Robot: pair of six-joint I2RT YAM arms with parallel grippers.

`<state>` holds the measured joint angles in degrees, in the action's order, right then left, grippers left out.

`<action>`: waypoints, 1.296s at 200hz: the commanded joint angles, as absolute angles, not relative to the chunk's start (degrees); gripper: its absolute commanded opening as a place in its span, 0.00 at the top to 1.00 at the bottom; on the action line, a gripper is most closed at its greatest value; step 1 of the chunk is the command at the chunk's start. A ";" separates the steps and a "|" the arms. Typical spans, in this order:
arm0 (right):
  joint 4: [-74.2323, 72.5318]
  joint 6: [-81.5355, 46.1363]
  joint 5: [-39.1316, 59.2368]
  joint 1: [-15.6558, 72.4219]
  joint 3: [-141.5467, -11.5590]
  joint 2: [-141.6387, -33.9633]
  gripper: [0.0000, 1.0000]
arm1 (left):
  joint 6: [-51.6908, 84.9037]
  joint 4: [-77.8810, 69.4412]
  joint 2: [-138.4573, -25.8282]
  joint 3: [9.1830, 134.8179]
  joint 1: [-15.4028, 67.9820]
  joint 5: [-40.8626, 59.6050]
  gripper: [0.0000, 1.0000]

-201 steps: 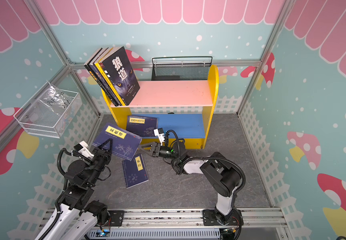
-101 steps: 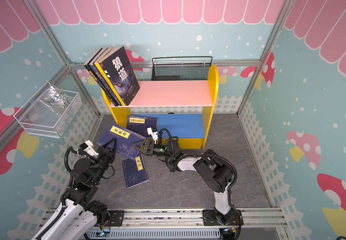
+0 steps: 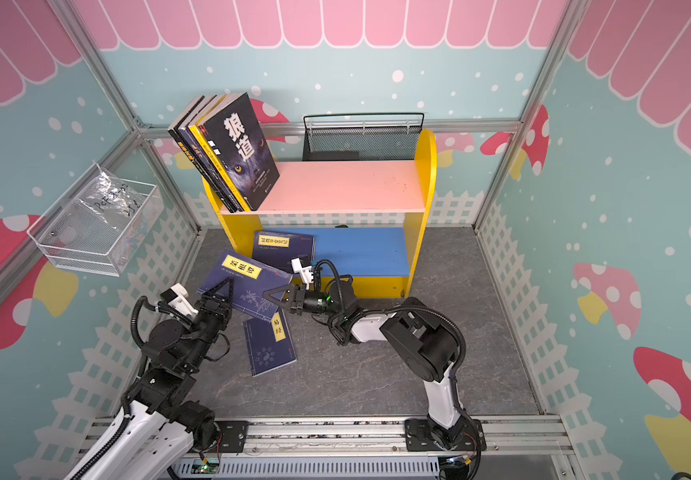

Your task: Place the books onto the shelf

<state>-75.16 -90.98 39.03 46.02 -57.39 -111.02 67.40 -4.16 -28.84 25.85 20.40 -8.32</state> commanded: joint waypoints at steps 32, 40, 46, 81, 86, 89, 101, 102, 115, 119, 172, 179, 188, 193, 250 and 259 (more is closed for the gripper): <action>-57.80 -79.67 44.63 37.47 -57.85 -103.61 0.88 | 60.40 22.89 -20.77 34.34 20.57 -19.73 0.31; -54.39 -77.56 46.29 36.22 -59.21 -103.61 0.88 | 59.57 25.78 -19.28 34.99 20.62 -21.40 0.30; -51.22 -75.66 47.54 35.46 -60.62 -103.81 0.88 | 59.34 27.54 -18.24 35.30 20.61 -22.42 0.29; -30.68 -62.93 54.16 32.67 -73.25 -108.33 0.87 | 58.86 33.54 -12.66 35.68 20.62 -25.68 0.29; -29.36 -61.89 54.67 32.53 -74.75 -108.37 0.87 | 58.96 34.18 -12.02 35.68 20.59 -25.96 0.29; -28.09 -61.15 55.25 32.44 -75.76 -109.78 0.87 | 58.97 34.50 -11.77 35.68 20.59 -26.12 0.29; -22.69 -58.25 54.99 31.75 -79.67 -111.71 0.87 | 59.13 35.71 -10.73 35.78 20.60 -26.49 0.29; -22.42 -58.09 55.01 31.65 -79.87 -111.80 0.87 | 59.14 35.78 -10.64 35.77 20.63 -26.52 0.29; -17.99 -56.46 55.38 30.61 -83.29 -113.65 0.87 | 59.00 36.62 -10.04 35.94 20.62 -26.97 0.28; -17.38 -56.43 55.68 30.28 -83.99 -114.15 0.87 | 58.98 36.85 -9.86 36.02 20.64 -27.18 0.28; -5.04 -47.69 57.39 26.99 -92.31 -117.44 0.87 | 58.41 37.68 -9.45 36.94 20.62 -27.80 0.27; -3.02 -46.44 57.32 26.90 -94.11 -118.23 0.87 | 58.82 37.58 -9.54 36.60 20.63 -27.64 0.27; -1.62 -45.37 57.22 26.89 -95.75 -118.96 0.87 | 59.21 37.36 -9.75 36.23 20.58 -27.11 0.27; -1.12 -44.96 57.42 26.88 -96.55 -119.43 0.87 | 59.51 37.20 -9.86 35.90 20.61 -26.84 0.27; 1.11 -43.86 61.25 26.80 -104.66 -125.63 0.86 | 61.17 36.28 -10.48 34.38 20.58 -24.85 0.27; 1.63 -43.77 61.52 26.81 -105.97 -126.49 0.86 | 61.18 36.30 -10.56 34.41 20.57 -24.79 0.27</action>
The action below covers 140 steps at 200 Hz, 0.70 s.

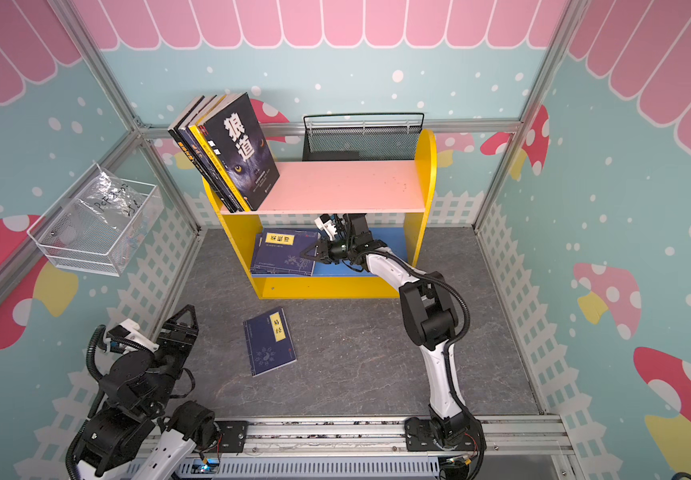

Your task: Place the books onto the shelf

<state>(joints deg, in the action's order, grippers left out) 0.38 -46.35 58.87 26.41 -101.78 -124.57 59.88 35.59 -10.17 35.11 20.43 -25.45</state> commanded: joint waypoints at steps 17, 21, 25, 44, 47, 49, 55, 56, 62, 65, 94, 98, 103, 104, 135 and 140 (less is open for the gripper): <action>2.27 -43.86 61.52 26.80 -107.66 -127.69 0.86 | 61.39 36.32 -10.55 34.21 20.57 -24.70 0.27; 2.42 -43.81 61.48 26.76 -107.90 -127.91 0.86 | 61.47 36.27 -10.55 34.21 20.57 -24.70 0.27; 2.50 -43.85 61.52 26.74 -108.21 -128.24 0.86 | 61.44 36.29 -10.56 34.11 20.62 -24.71 0.27; 3.20 -43.68 63.53 26.72 -109.71 -129.41 0.86 | 61.73 36.30 -10.55 33.95 20.62 -24.54 0.27; 3.24 -43.68 63.75 26.72 -109.91 -129.65 0.86 | 61.70 36.30 -10.57 33.88 20.64 -24.52 0.27; 3.29 -43.68 63.90 26.65 -109.96 -129.73 0.86 | 61.70 36.30 -10.57 33.85 20.58 -24.57 0.27; 3.44 -43.63 64.19 26.61 -110.11 -130.05 0.86 | 61.79 36.24 -10.57 33.84 20.59 -24.48 0.27; 3.48 -43.61 64.22 26.62 -110.12 -130.11 0.86 | 61.83 36.23 -10.60 33.79 20.58 -24.46 0.27; 3.92 -43.39 64.31 26.62 -110.20 -130.26 0.86 | 61.77 36.21 -10.56 33.75 20.62 -24.38 0.27; 4.14 -43.15 64.38 26.63 -110.19 -130.37 0.86 | 61.64 36.21 -10.69 33.79 20.61 -24.38 0.27; 6.96 -40.81 65.81 26.44 -110.52 -130.92 0.86 | 61.64 36.19 -10.65 33.58 20.57 -24.35 0.27; 7.25 -40.62 65.87 26.38 -110.53 -130.95 0.86 | 61.65 36.17 -10.74 33.51 20.59 -24.37 0.27; 7.52 -40.28 65.98 26.32 -110.61 -130.93 0.86 | 61.77 36.13 -10.80 33.42 20.63 -24.43 0.27; 7.58 -40.27 65.99 26.30 -110.68 -130.94 0.86 | 61.78 36.13 -10.85 33.41 20.60 -24.39 0.27; 10.22 -39.00 66.20 25.88 -113.39 -132.34 0.86 | 62.17 35.27 -11.49 32.83 20.57 -23.91 0.27; 10.73 -38.86 66.11 25.80 -113.90 -132.68 0.86 | 62.22 35.19 -11.64 32.87 20.57 -23.76 0.27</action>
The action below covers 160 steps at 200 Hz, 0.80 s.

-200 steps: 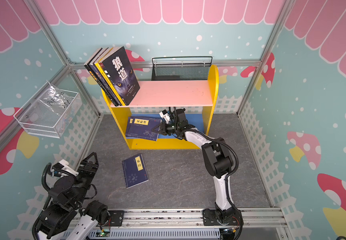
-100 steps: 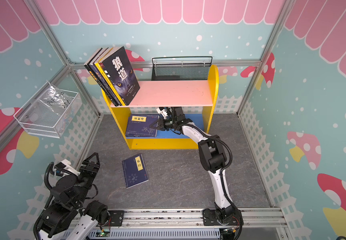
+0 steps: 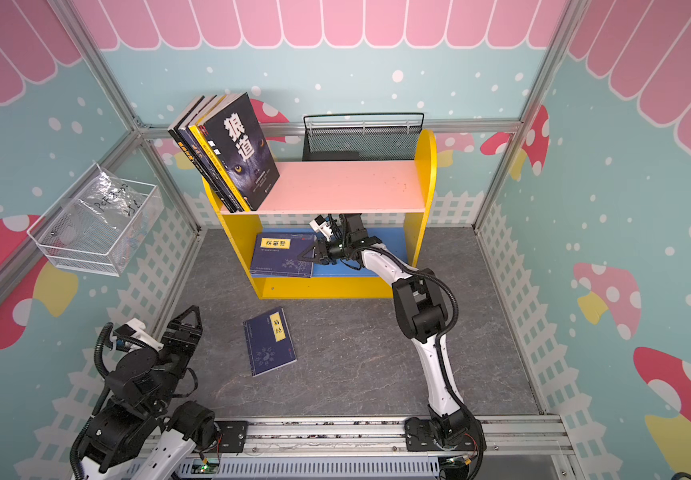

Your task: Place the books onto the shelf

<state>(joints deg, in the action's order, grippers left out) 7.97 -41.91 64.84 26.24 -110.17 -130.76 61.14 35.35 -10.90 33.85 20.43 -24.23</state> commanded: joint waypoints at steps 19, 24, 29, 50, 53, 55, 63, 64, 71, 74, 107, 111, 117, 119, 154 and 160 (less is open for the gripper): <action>12.04 -38.67 65.91 25.75 -116.28 -133.85 0.86 | 62.25 35.15 -12.02 32.89 20.62 -23.55 0.27; 12.23 -38.67 65.91 25.75 -116.86 -134.11 0.86 | 62.27 35.07 -12.02 32.98 20.61 -23.47 0.27; 12.42 -38.72 65.85 25.67 -117.34 -134.35 0.86 | 62.27 35.07 -12.03 32.88 20.57 -23.48 0.27; 13.18 -39.11 65.98 25.58 -119.95 -135.79 0.85 | 62.53 35.07 -12.04 32.78 20.61 -23.47 0.27; 13.44 -39.11 65.86 25.58 -120.43 -136.01 0.85 | 62.51 35.11 -12.04 32.78 20.58 -23.47 0.27; 13.55 -39.11 65.90 25.58 -120.68 -136.22 0.85 | 62.56 35.08 -12.04 32.78 20.59 -23.51 0.27; 14.68 -38.67 65.92 25.57 -122.03 -136.99 0.85 | 62.57 35.07 -12.04 32.75 20.58 -23.48 0.27; 14.94 -38.58 65.92 25.58 -122.23 -137.09 0.85 | 62.58 35.07 -12.04 32.77 20.57 -23.47 0.27; 16.64 -37.80 65.70 25.53 -123.72 -137.87 0.85 | 62.56 35.08 -12.03 32.81 20.59 -23.54 0.27; 17.53 -37.38 65.55 25.50 -124.32 -138.14 0.85 | 62.57 35.07 -12.04 32.79 20.60 -23.49 0.27; 23.09 -34.74 65.06 25.32 -128.88 -140.40 0.84 | 62.62 35.07 -12.15 32.71 20.58 -23.56 0.27; 23.17 -34.72 65.04 25.27 -128.90 -140.44 0.85 | 62.62 35.07 -12.21 32.61 20.57 -23.55 0.27; 23.17 -34.60 64.88 25.30 -128.91 -140.37 0.84 | 62.69 35.07 -12.23 32.65 20.58 -23.50 0.27; 23.19 -34.62 64.80 25.29 -128.93 -140.50 0.84 | 62.69 35.07 -12.29 32.62 20.64 -23.50 0.27; 24.51 -33.60 63.32 25.36 -128.87 -140.36 0.83 | 62.84 35.10 -12.57 32.52 20.63 -23.56 0.27; 24.76 -33.29 63.12 25.34 -128.90 -140.26 0.82 | 62.91 35.12 -12.61 32.52 20.57 -23.63 0.27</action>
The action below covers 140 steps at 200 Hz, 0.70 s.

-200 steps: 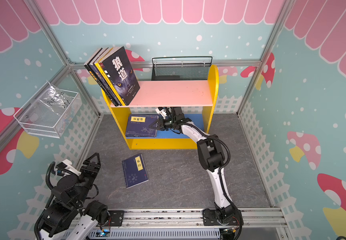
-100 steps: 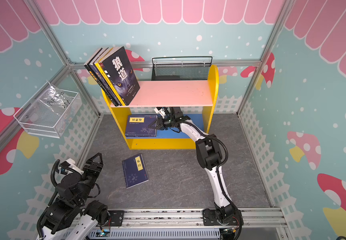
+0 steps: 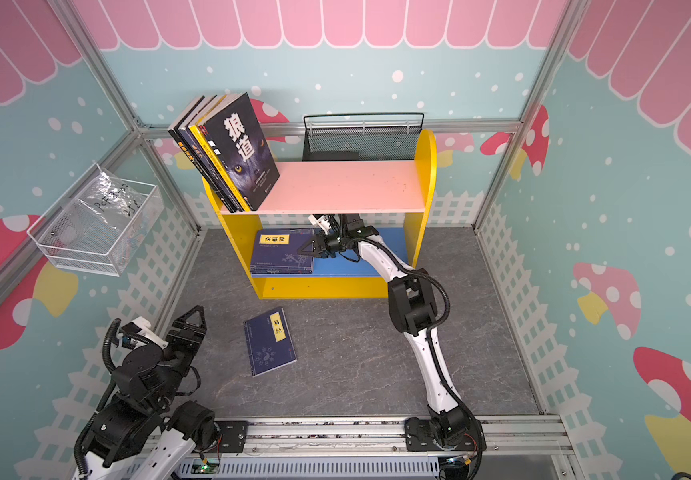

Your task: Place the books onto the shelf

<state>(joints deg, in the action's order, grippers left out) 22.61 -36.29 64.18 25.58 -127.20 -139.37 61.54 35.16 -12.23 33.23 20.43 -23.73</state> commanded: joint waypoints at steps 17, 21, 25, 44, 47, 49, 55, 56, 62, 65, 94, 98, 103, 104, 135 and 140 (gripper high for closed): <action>24.94 -33.05 62.89 25.39 -128.88 -140.27 0.81 | 62.88 34.90 -12.83 32.52 20.60 -23.64 0.27; 24.83 -33.05 62.85 25.32 -128.96 -140.22 0.81 | 62.89 34.81 -12.91 32.44 20.62 -23.64 0.27; 24.79 -33.05 62.80 25.36 -129.01 -140.34 0.81 | 62.88 34.73 -12.95 32.43 20.60 -23.60 0.27; 24.63 -33.22 62.30 25.32 -129.37 -140.62 0.81 | 63.07 34.22 -13.55 32.17 20.57 -23.21 0.27; 24.57 -33.27 62.25 25.35 -129.48 -140.62 0.81 | 63.06 34.15 -13.69 32.09 20.62 -23.14 0.27; 24.51 -33.30 62.23 25.43 -129.53 -140.62 0.81 | 63.07 34.05 -13.73 32.08 20.58 -23.08 0.27; 24.34 -33.39 62.14 25.44 -129.55 -140.64 0.81 | 63.19 33.91 -13.96 32.00 20.61 -23.00 0.27; 24.30 -33.35 62.14 25.42 -129.59 -140.63 0.80 | 63.15 33.87 -13.97 32.00 20.63 -22.92 0.27; 24.13 -33.40 62.14 25.49 -129.72 -140.65 0.80 | 63.13 33.77 -14.12 31.98 20.60 -22.85 0.27; 24.07 -33.44 62.14 25.46 -129.74 -140.58 0.80 | 63.13 33.75 -14.15 31.94 20.64 -22.81 0.27; 23.66 -33.85 62.05 25.66 -130.30 -140.91 0.80 | 63.34 33.58 -14.32 31.56 20.63 -22.79 0.27; 23.66 -33.84 62.13 25.69 -130.33 -140.96 0.80 | 63.30 33.58 -14.33 31.55 20.63 -22.79 0.27; 23.66 -33.92 62.08 25.73 -130.36 -141.04 0.80 | 63.37 33.58 -14.33 31.49 20.58 -22.76 0.27; 23.65 -33.92 62.11 25.74 -130.35 -141.05 0.80 | 63.32 33.58 -14.33 31.48 20.57 -22.76 0.27; 23.70 -34.01 62.53 26.19 -130.90 -141.77 0.81 | 63.41 33.60 -14.15 31.18 20.58 -22.77 0.27; 23.66 -34.05 62.46 26.27 -131.07 -141.90 0.81 | 63.38 33.60 -14.15 31.17 20.62 -22.70 0.27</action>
